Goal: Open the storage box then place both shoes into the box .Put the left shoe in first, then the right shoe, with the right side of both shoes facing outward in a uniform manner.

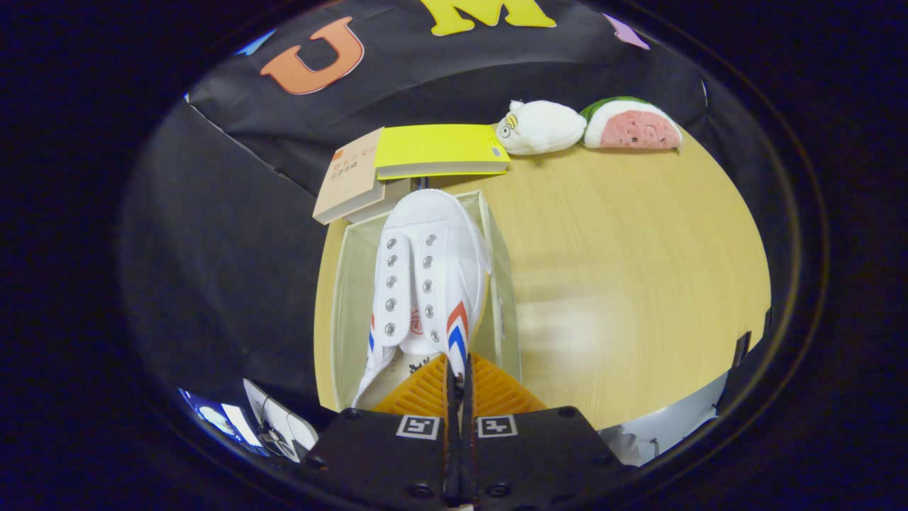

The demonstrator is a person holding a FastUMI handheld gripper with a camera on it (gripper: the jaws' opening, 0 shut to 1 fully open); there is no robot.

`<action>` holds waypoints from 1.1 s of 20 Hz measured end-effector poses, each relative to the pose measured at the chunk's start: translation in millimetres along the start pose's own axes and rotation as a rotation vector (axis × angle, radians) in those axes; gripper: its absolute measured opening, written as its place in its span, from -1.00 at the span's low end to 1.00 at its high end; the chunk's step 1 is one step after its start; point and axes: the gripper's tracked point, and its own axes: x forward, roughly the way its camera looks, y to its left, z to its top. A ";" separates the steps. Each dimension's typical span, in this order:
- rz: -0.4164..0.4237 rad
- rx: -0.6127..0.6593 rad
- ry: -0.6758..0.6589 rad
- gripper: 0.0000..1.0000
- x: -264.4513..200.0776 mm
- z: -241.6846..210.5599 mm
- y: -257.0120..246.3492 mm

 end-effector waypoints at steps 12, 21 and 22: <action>-0.027 -0.019 -0.121 0.02 19.5 8.9 12.5; -0.067 -0.132 -0.322 0.68 -59.5 20.9 -0.1; -0.046 -0.160 -0.354 0.70 -72.1 22.1 1.9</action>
